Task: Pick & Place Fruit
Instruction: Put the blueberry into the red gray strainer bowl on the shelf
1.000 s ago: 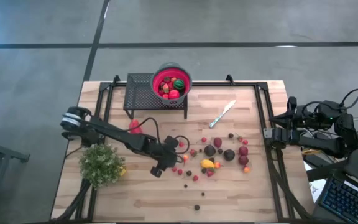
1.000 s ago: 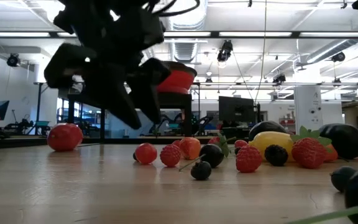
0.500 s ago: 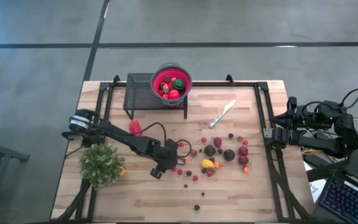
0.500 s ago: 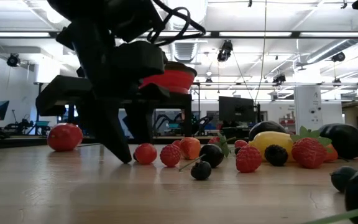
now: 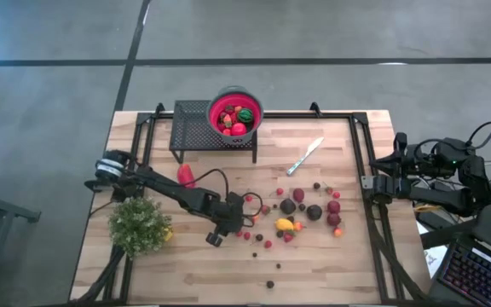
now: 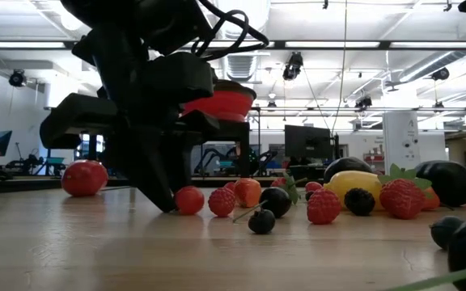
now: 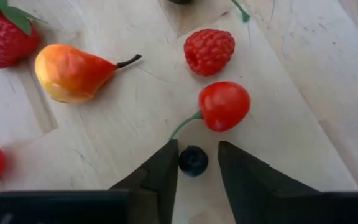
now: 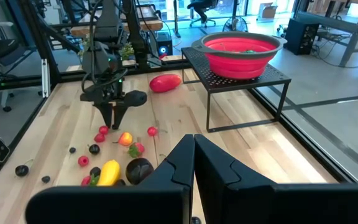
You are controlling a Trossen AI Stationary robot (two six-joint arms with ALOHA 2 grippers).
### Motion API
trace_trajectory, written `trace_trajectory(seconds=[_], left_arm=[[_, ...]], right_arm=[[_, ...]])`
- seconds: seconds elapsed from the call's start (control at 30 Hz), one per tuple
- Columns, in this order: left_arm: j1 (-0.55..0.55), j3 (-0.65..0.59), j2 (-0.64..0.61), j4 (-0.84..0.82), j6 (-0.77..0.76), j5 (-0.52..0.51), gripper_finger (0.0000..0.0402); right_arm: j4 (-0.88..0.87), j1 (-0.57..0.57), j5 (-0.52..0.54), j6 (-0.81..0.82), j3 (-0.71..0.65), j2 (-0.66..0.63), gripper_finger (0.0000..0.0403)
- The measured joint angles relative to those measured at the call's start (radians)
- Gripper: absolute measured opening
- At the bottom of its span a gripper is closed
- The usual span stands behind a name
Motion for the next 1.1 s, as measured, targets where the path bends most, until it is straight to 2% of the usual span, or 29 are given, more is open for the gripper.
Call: trace_trajectory(seconds=[0.33, 0.53, 0.77, 0.9, 1.1], left_arm=[[0.000, -0.001, 0.001, -0.001, -0.017, -0.001, 0.0066], [0.000, 0.012, -0.020, -0.042, -0.038, -0.013, 0.0066], [0.009, 0.057, -0.129, -0.078, -0.043, -0.038, 0.0065], [0.025, 0.089, -0.186, -0.076, -0.031, -0.131, 0.0065], [0.060, 0.162, -0.231, -0.070, 0.025, -0.386, 0.0065]], right_arm=[[0.000, 0.000, 0.000, 0.000, 0.000, 0.000, 0.0008], [0.000, 0.000, 0.000, -0.002, 0.000, 0.000, 0.0008], [0.000, 0.000, 0.000, 0.000, 0.000, 0.000, 0.0008], [0.000, 0.000, 0.000, -0.001, 0.000, 0.000, 0.0008], [0.000, 0.000, 0.000, 0.000, 0.000, 0.000, 0.0008]])
